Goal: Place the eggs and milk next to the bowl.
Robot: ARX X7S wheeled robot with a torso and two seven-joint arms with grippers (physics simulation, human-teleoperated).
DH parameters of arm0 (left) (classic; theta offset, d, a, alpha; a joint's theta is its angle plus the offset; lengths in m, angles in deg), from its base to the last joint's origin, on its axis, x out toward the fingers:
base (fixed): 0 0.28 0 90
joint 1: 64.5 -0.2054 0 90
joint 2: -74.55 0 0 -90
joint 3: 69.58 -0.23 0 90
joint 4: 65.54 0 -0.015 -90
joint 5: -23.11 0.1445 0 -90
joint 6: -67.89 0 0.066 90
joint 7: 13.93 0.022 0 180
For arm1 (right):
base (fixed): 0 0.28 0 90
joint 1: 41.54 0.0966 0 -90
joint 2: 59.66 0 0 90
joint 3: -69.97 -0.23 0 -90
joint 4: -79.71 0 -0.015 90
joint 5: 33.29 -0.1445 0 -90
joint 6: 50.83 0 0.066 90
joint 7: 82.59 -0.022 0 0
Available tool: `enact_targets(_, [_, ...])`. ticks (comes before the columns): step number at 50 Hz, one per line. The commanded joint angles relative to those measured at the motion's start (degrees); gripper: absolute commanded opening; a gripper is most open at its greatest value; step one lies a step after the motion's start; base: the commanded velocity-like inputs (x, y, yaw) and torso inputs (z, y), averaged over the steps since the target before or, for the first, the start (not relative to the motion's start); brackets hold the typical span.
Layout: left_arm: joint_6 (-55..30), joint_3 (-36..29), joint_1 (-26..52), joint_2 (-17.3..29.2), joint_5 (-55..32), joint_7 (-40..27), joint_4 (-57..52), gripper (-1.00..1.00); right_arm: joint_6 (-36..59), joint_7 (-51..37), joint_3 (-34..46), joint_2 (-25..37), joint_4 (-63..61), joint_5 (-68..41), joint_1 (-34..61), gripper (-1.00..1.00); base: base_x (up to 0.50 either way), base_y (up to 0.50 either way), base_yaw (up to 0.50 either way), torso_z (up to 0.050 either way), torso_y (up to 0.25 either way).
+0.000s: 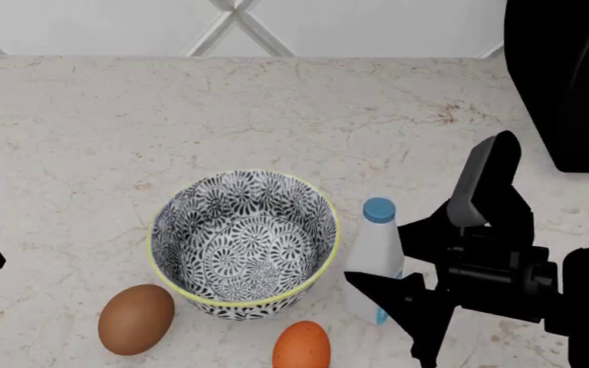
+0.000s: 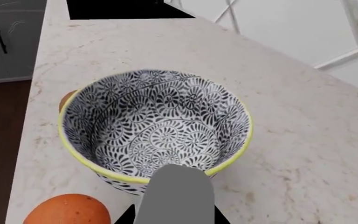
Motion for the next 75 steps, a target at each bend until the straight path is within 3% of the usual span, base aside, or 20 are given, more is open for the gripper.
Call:
enact_targets(1, [0.25, 0.94, 0.6, -1.02, 0.86, 1.62, 1.15, 1.0, -3.39, 2.49, -1.47, -2.37, 4.02, 2.09, 0.74, -1.0, 0.0, 0.0, 0.0, 0.0, 0.0])
enact_targets(54, [0.02, 1.34, -0.11, -0.11, 0.13, 0.57, 0.35, 1.0, -13.21, 7.02, 0.03, -9.02, 21.75, 4.81, 3.53, -1.0, 0.0, 0.0, 0.0, 0.0, 0.0])
enact_targets(64, [0.26, 1.1, -0.06, -0.22, 0.29, 0.84, 0.69, 1.0, -11.61, 6.34, 0.16, -8.0, 18.78, 4.43, 2.55, -1.0, 0.0, 0.0, 0.0, 0.0, 0.0])
enact_targets(65, [0.29, 1.03, -0.05, -0.22, 0.38, 0.87, 0.7, 1.0, -11.63, 6.3, 0.16, -8.05, 19.0, 4.45, 2.6, 1.0, 0.0, 0.0, 0.0, 0.0, 0.0])
enact_targets(75, [0.39, 0.81, -0.07, -0.25, 0.46, 0.93, 0.8, 1.0, -11.28, 6.16, 0.34, -7.64, 18.42, 4.48, 2.49, 1.0, 0.0, 0.0, 0.0, 0.0, 0.0])
